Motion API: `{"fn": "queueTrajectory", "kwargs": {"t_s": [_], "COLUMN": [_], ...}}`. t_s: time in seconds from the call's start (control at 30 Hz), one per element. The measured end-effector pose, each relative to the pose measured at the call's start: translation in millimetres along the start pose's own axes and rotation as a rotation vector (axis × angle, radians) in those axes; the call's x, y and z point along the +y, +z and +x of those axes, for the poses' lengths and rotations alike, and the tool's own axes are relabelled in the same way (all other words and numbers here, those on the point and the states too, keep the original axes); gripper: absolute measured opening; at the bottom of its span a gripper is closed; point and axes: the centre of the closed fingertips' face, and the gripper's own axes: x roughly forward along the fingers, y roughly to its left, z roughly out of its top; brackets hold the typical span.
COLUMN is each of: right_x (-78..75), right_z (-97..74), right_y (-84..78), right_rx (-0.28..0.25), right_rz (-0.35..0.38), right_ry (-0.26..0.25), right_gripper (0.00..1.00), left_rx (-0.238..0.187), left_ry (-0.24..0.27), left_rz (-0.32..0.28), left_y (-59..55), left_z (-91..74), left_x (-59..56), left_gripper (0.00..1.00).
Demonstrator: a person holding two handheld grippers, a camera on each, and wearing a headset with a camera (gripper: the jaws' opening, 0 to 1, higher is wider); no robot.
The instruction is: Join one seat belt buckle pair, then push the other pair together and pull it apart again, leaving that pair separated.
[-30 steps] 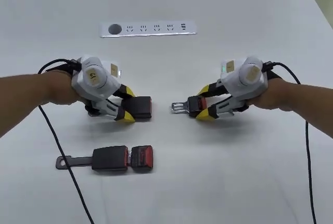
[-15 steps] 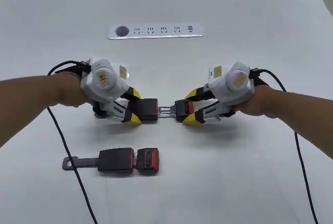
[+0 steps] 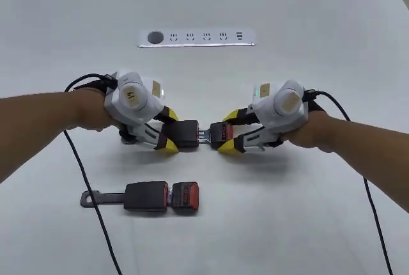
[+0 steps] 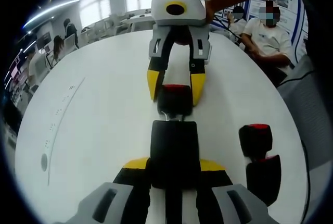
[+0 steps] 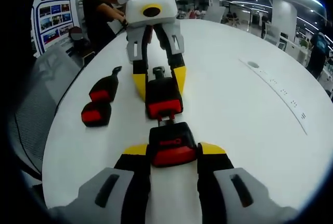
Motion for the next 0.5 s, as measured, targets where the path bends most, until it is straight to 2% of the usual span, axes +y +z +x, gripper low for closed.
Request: {"fn": "queueTrajectory", "kwargs": {"t_s": [0.2,0.37,0.5], "right_x": [2.9,4.8,6.3], "right_z": [5.5,13.3,19.0], "right_y": [2.4,9.1,12.7], "right_rx": [0.011,-0.007,-0.002], "right_rz": [0.003,0.02,0.017], "right_ry": [-0.003,0.001,-0.006], "right_gripper": [0.33,0.33,0.33], "left_rx": [-0.01,-0.002,0.004], "left_ry": [-0.009,-0.016,-0.021], "left_rz": [-0.005,0.008,0.005], "left_y": [0.4,1.2,1.6], "left_z": [0.2,0.6,0.9], "left_x": [1.7,2.6,2.7], "left_gripper": [0.34,0.34,0.34]}}
